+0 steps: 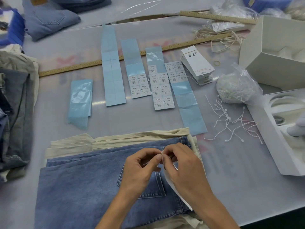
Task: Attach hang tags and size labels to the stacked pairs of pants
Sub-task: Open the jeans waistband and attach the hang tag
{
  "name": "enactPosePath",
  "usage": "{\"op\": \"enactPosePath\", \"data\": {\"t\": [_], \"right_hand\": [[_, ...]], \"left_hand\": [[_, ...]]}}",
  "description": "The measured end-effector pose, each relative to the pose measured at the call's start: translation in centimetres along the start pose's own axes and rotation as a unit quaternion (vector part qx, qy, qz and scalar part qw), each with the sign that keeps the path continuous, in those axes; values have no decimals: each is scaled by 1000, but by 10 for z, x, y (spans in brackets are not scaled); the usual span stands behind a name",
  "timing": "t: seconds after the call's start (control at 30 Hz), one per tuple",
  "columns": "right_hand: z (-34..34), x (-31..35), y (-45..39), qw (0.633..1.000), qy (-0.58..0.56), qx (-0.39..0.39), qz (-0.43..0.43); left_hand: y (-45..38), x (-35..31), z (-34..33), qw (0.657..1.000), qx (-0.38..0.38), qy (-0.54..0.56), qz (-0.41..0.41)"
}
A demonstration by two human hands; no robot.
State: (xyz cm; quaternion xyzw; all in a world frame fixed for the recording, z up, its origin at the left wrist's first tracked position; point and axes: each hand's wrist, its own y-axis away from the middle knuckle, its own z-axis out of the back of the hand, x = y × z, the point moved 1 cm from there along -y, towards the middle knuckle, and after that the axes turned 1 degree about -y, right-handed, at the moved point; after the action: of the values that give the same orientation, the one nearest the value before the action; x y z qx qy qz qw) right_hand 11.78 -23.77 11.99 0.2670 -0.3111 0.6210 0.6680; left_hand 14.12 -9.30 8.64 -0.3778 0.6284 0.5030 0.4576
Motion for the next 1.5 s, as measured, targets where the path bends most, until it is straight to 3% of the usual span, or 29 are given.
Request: {"op": "enactPosePath", "data": {"t": [0.07,0.1,0.13,0.17,0.2,0.23,0.3,0.4,0.53,0.63,0.73,0.83,0.93,1.0,1.07,1.33,1.5], "right_hand": [[-2,-7,3,1000,-20,-1,-15],[-1,-9,4,999,-33,-16,-20],[2,-11,5,998,-49,-38,-19],[4,-12,6,997,-64,-51,-8],[6,-12,7,996,-78,-42,11],[5,-12,9,995,-96,-13,24],[4,-15,16,987,-152,42,7],[10,-28,29,982,-183,14,-41],[30,-50,43,997,-34,-69,-17],[50,-54,50,979,115,-162,38],[56,-43,56,956,141,-244,79],[34,-38,53,973,130,-189,39],[8,-46,43,985,131,-108,-41],[-5,-52,36,984,136,-97,-67],[-13,-55,32,982,124,-112,-90],[-34,-54,25,970,39,-191,-148],[-38,-63,24,967,6,-170,-191]], "left_hand": [[1,-2,-2,999,-15,-51,-8],[3,-2,-1,990,-23,-127,-49],[4,-3,1,962,-25,-242,-124],[7,-7,2,907,-21,-366,-209],[10,-11,3,845,-8,-455,-281],[12,-15,4,815,4,-488,-314],[13,-26,5,831,11,-463,-308],[11,-28,4,890,27,-379,-253],[0,-6,-16,921,29,-338,-192],[-17,16,-34,891,27,-424,-159],[-33,26,-49,852,56,-497,-155],[-40,27,-54,861,55,-484,-149],[-45,23,-48,910,45,-394,-118],[-48,20,-42,950,51,-302,-54],[-51,18,-35,967,66,-247,-8],[-56,22,-24,960,99,-263,-16],[-56,26,-26,891,120,-413,-144]]}}
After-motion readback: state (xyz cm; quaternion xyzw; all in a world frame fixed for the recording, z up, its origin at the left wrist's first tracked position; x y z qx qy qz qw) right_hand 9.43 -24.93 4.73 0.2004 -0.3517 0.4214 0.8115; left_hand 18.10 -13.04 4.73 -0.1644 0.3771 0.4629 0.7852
